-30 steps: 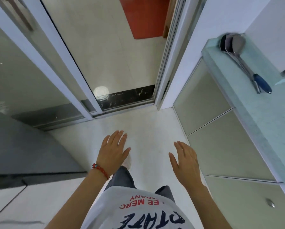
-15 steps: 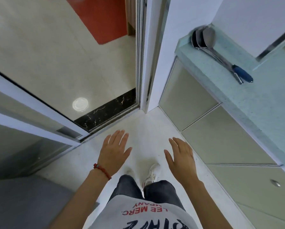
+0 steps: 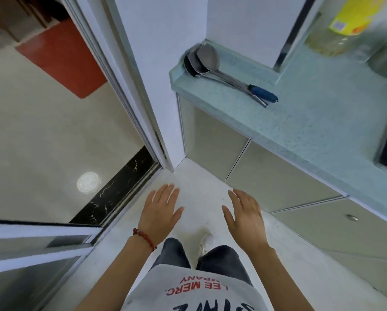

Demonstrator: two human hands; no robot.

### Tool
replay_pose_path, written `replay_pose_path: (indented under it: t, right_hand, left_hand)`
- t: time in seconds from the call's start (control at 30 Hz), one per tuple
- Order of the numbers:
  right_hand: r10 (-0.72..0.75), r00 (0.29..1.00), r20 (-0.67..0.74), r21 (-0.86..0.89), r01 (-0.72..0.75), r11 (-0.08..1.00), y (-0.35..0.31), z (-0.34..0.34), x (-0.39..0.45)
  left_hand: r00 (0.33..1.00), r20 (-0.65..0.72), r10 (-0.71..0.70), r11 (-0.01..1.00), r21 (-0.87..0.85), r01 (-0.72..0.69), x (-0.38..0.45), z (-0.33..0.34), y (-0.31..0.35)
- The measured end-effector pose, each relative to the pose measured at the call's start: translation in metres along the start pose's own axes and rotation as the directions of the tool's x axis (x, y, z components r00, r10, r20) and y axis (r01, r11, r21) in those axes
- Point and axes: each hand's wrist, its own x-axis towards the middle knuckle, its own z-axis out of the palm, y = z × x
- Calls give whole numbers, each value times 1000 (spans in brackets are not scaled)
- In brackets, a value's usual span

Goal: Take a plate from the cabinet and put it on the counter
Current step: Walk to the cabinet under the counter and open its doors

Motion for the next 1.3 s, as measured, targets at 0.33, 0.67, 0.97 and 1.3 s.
replay_pose_path:
  t: [0.33,0.67,0.97,1.3]
  right_hand:
    - [228,973,-40,80,-225,971,37,0,19]
    - [661,751,12,699,-479,531,35,4,83]
    - [779,576,247,960,-252,-118,65,23,155]
    - [709,603,366,910,-73,-408,107,56,198]
  left_hand:
    - [958,-21,285,957,61,-283,82,-7,44]
    - [945,6,326,868,-399,-297,171,-5,58]
    - [953,300,48,368,-892,262,251,13,89]
    - [866,496,62,-100,-860,500,308,43,116]
